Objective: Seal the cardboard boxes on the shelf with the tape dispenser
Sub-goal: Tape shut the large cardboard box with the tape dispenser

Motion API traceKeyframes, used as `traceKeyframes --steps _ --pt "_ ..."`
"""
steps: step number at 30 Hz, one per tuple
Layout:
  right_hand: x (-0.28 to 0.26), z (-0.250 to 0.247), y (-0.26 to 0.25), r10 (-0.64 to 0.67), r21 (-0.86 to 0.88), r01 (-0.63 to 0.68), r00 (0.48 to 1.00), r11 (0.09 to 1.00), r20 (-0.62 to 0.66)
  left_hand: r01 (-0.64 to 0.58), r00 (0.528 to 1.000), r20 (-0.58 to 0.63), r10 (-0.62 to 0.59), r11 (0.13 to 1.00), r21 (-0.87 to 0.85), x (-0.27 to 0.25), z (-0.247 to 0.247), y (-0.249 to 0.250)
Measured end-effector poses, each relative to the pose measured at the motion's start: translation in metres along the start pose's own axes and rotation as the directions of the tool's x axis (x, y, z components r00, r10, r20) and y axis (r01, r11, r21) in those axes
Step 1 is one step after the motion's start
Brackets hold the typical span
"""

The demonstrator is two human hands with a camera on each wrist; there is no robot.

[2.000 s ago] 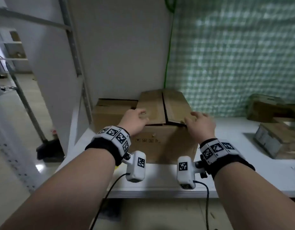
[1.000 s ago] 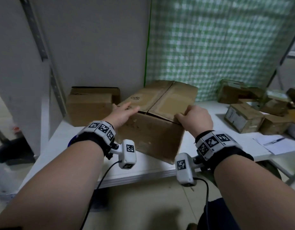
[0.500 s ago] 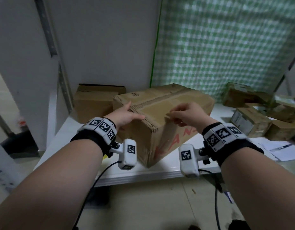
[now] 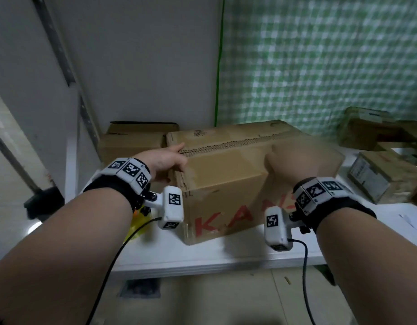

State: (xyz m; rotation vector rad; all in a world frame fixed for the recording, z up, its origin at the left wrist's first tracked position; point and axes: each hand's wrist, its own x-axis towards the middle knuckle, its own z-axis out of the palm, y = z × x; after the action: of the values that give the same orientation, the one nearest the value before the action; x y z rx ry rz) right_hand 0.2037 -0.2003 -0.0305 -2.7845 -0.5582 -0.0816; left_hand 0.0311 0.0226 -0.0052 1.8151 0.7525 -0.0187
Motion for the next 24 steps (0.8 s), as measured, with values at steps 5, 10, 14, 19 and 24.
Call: traceKeyframes --steps 5,10,14,19,24 --pt "-0.016 -0.001 0.005 0.02 -0.06 -0.02 1.0 0.998 -0.001 -0.032 0.999 -0.03 0.032 0.999 0.013 -0.005 0.005 0.002" --pt "-0.035 -0.014 -0.008 0.145 -0.128 -0.138 0.988 0.982 0.047 -0.106 0.991 -0.074 0.114 0.99 0.098 -0.016 0.006 -0.003" --pt "-0.049 -0.017 -0.027 0.151 -0.134 -0.147 0.988 0.98 0.017 -0.091 0.99 -0.103 0.098 0.993 0.07 -0.025 -0.012 -0.025" --pt "-0.068 -0.013 -0.073 -0.195 -0.006 0.195 0.98 0.981 -0.032 0.126 0.955 -0.296 -0.029 0.941 0.313 -0.038 -0.035 -0.069" --pt "-0.078 0.005 -0.107 -0.385 0.097 0.377 0.919 0.921 0.083 0.23 0.969 -0.212 -0.126 0.777 0.587 -0.036 -0.039 -0.11"
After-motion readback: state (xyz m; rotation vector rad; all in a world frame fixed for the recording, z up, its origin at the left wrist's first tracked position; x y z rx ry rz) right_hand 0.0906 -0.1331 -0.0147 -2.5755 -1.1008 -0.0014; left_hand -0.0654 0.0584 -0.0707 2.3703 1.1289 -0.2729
